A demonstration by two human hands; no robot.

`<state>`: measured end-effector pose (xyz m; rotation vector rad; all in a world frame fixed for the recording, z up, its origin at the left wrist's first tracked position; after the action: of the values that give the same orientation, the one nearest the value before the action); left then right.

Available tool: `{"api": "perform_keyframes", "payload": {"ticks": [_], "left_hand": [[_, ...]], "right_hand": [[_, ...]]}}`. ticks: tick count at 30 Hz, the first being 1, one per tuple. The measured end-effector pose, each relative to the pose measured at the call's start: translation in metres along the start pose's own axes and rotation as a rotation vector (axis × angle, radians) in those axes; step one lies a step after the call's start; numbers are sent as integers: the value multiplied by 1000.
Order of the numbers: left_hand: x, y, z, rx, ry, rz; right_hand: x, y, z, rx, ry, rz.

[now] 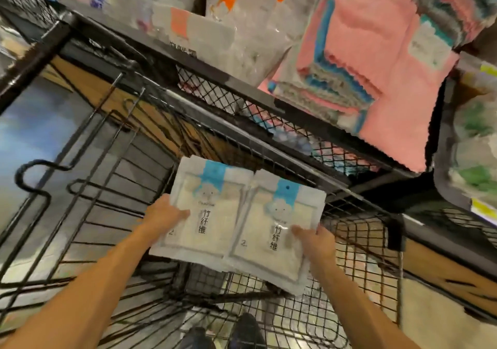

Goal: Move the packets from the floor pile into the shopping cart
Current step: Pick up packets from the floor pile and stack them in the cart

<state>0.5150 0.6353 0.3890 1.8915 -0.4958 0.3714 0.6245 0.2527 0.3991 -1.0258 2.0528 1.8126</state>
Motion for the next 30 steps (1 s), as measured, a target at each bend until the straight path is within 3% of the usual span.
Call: {"api": "perform_keyframes", "payload": {"ticks": [6,10,13,16,21,30], "left_hand": [[15,14,12,289,-194,139],[36,19,14,417,-716,216],[50,27,18,431,-900,251],[60,42,19,407,-949,292],[96,94,-1,505,-856,413],[179,235,-34,474,-872,634]], "right_hand": [[-10,5,10,230,404,-55],[-26,9,17,292,650,-145],[-35,14,13,340,779,-118],[-51,29,6,356,889,-170],[-86,80,7,299,947,-335],[-170,250,-9,354,957,-533]]}}
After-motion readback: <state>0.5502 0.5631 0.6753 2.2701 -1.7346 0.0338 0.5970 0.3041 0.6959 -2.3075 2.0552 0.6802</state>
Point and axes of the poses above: each hand's wrist, its own y-axis away from the middle knuckle, its own z-axis out of the palm, x = y × z, the point moved 8 cm from there along -y, towards the middle knuckle, and after that the axes turned 13 degrees about -x, right-handed, at the moved point
